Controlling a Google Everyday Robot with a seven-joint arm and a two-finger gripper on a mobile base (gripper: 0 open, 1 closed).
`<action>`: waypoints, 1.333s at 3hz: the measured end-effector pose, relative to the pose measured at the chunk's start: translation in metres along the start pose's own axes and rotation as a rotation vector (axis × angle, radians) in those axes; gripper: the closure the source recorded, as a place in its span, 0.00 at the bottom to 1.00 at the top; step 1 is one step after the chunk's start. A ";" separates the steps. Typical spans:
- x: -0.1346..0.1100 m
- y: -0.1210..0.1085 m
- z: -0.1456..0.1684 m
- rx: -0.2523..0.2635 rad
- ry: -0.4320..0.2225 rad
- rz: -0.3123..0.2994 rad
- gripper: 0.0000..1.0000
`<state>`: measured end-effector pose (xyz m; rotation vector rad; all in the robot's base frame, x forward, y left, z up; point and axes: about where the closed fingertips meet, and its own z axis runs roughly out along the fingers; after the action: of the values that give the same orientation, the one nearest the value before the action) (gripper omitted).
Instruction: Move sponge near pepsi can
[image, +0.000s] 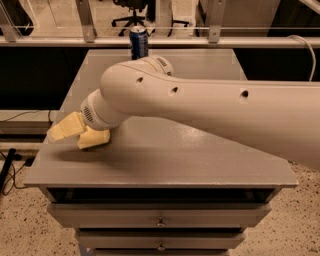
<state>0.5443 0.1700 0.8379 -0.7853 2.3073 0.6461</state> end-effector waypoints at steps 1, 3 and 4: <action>0.001 -0.005 -0.003 0.040 0.005 0.023 0.19; -0.012 -0.027 -0.022 0.165 0.034 -0.054 0.74; -0.013 -0.034 -0.025 0.192 0.045 -0.076 0.96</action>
Offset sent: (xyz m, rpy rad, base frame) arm 0.0265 -0.0486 0.0348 -0.1946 -0.1152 -0.1038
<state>0.5658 0.1352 0.8560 -0.7994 2.3257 0.3701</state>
